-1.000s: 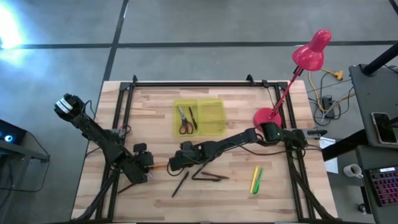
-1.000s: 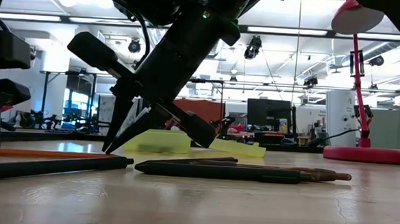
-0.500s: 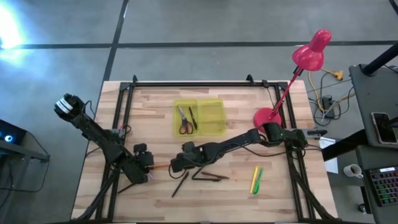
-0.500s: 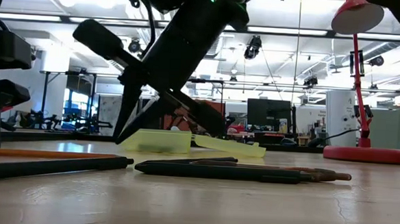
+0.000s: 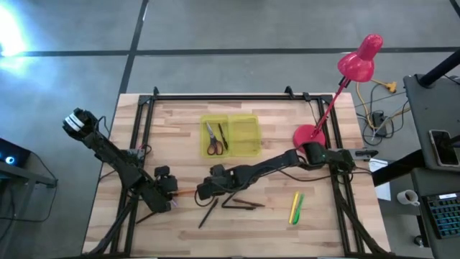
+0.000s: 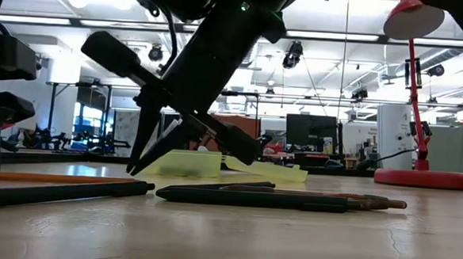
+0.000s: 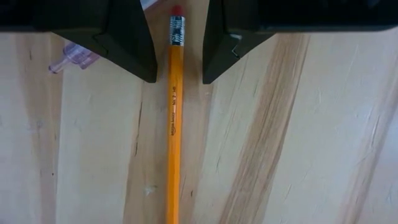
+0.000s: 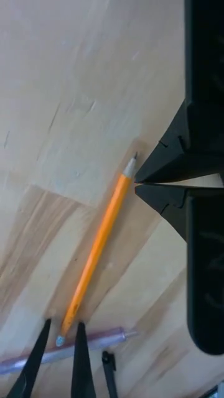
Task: Pick & place school supplies into a supply box
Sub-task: Put the orange pencil into the supply box
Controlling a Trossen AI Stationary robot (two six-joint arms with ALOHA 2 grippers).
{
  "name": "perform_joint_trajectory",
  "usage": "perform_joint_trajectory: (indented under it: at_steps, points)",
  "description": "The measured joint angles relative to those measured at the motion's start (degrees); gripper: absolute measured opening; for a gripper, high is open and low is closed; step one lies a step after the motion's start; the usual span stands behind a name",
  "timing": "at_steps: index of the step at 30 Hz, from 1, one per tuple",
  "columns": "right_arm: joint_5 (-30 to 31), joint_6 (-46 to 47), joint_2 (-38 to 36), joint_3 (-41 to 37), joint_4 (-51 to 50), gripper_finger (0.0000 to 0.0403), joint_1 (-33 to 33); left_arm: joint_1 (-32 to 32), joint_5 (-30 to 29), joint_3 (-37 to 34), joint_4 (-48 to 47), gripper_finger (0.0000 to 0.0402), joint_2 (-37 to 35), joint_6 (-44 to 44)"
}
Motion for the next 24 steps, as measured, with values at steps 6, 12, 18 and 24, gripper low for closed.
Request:
perform_joint_trajectory:
  at_steps: [6,12,18,24]
  points:
    - [-0.79,0.02,0.72,-0.02,0.57,0.0009,-0.06,0.00,0.04,0.02,0.02,0.0114,0.00,-0.09]
    - [-1.01,0.88,0.44,0.00,0.73,0.0009,-0.22,0.00,0.04,0.02,0.02,0.0114,0.00,-0.09]
    - [1.29,-1.66,-1.23,0.07,0.75,0.0009,-1.10,0.00,0.04,0.04,0.02,0.0113,0.00,-0.09]
    - [0.00,-2.78,-0.46,0.00,0.18,0.0009,-2.38,0.00,0.04,0.04,0.02,0.0113,0.00,-0.32]
